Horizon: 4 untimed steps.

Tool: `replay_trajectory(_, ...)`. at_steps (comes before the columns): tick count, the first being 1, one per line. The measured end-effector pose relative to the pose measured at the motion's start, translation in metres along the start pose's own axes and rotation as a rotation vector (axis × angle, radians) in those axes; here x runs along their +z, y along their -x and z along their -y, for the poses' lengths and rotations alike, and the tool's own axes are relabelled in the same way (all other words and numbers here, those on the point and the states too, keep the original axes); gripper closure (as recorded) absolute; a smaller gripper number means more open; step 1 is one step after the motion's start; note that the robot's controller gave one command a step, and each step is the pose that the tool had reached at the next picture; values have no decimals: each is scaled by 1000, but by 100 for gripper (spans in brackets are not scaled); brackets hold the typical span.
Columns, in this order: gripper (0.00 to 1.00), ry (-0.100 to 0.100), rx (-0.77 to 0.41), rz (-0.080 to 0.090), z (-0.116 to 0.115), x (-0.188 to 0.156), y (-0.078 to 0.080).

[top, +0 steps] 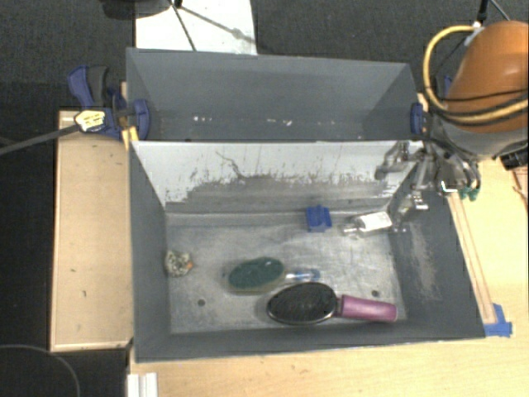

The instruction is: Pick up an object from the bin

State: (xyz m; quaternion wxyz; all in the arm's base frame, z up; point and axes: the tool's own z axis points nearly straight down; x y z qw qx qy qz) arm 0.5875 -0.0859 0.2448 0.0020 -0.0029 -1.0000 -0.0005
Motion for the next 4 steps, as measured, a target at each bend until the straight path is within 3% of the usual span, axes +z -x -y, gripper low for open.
replay_trajectory(1, 0, -1, 75, 6, 60, 139, -13)
replay_trajectory(2, 0, -3, -97, 13, 56, 173, 8)
replay_trajectory(3, 100, -4, -100, 17, 56, 171, 9)
replay_trajectory(4, 100, -5, -399, 14, 38, -21, -35)
